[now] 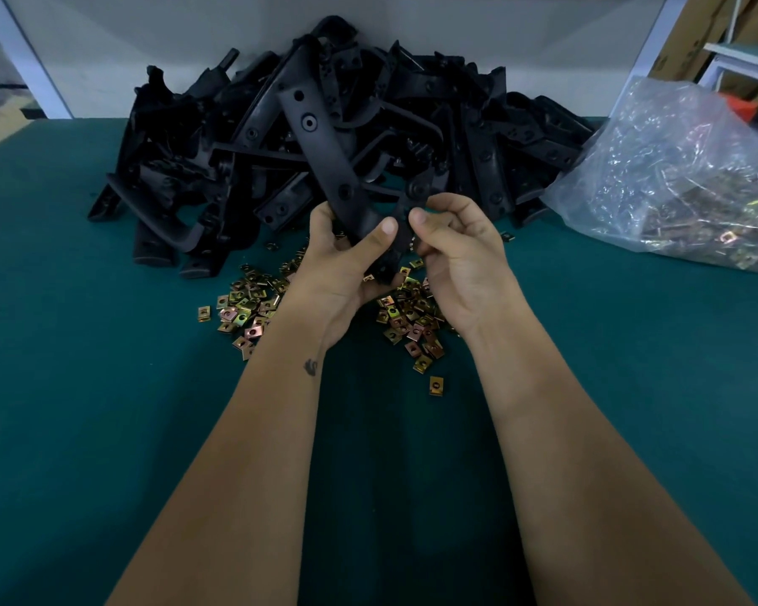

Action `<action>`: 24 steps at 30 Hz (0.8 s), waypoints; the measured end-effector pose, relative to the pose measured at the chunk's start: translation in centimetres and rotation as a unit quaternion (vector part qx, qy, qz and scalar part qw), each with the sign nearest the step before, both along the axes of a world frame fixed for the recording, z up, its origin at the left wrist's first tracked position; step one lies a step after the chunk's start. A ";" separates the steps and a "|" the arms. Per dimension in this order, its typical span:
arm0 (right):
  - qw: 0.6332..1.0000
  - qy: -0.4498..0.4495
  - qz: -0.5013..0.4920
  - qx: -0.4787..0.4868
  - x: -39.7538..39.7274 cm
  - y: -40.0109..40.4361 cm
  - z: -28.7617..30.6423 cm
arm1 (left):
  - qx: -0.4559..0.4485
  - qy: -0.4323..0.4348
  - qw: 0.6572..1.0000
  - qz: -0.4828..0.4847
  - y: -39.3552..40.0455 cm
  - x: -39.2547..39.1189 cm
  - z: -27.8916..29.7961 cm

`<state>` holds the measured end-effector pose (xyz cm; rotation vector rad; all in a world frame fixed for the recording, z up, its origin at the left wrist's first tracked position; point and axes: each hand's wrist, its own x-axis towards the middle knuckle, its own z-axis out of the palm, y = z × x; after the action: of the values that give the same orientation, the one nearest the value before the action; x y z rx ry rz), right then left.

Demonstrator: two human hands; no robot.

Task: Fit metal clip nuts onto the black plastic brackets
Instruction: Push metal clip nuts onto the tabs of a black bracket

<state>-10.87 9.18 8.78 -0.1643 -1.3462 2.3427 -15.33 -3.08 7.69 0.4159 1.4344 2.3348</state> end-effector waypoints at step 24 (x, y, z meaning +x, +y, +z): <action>0.999 0.008 0.022 0.024 0.1 0.1 0.2 | -0.035 -0.032 0.998 -0.038 -0.8 0.0 0.7</action>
<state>-10.79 9.33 9.02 -0.1011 -1.4095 2.3415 -15.35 -3.86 8.35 0.3674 1.4401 2.2115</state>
